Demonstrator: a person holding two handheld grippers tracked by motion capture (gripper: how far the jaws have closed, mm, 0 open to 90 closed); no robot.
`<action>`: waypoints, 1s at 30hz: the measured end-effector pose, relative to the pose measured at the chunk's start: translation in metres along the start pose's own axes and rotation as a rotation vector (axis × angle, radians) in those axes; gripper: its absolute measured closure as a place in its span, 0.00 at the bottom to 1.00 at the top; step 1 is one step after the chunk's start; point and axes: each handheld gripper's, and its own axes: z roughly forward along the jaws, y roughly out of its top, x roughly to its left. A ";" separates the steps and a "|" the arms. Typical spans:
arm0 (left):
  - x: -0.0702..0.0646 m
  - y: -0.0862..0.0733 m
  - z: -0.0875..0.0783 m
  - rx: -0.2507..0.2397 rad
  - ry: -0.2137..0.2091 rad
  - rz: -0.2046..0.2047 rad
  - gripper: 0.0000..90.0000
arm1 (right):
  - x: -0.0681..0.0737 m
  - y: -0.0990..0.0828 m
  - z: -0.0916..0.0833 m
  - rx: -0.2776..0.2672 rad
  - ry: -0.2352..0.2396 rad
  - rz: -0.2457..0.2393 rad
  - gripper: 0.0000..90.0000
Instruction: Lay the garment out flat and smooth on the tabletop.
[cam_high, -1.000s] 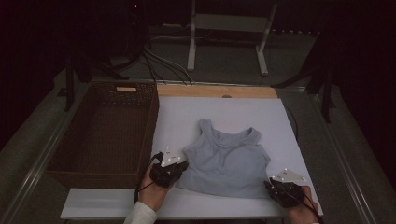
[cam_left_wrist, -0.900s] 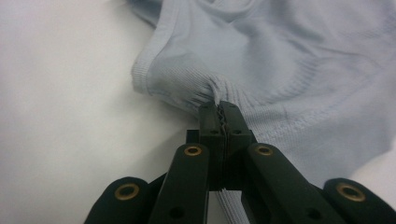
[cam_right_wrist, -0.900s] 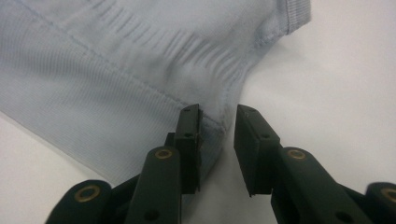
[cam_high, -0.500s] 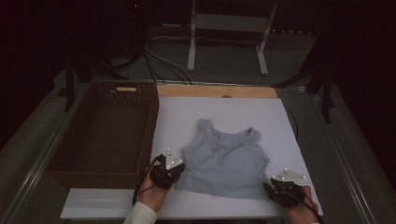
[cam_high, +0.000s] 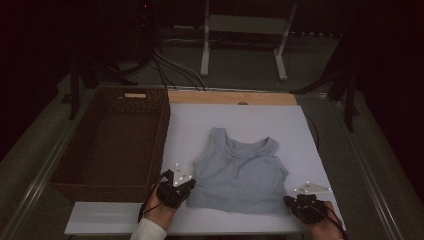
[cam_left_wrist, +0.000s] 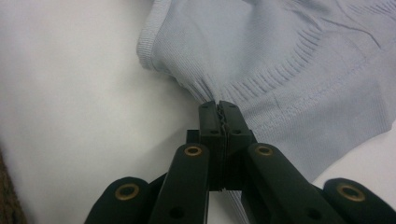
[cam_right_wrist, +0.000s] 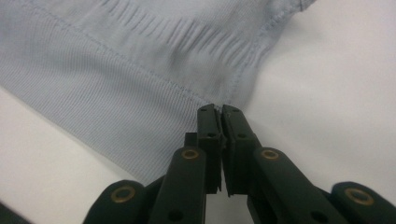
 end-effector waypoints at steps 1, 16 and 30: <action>0.000 -0.001 -0.002 -0.003 -0.005 -0.006 1.00 | 0.001 0.000 -0.001 -0.002 0.003 -0.002 0.98; -0.007 -0.009 -0.012 -0.017 -0.048 -0.027 1.00 | 0.009 -0.014 -0.020 -0.038 0.025 -0.025 0.98; -0.011 -0.005 -0.002 -0.071 -0.104 -0.058 0.59 | 0.002 -0.024 -0.029 -0.062 -0.001 0.015 1.00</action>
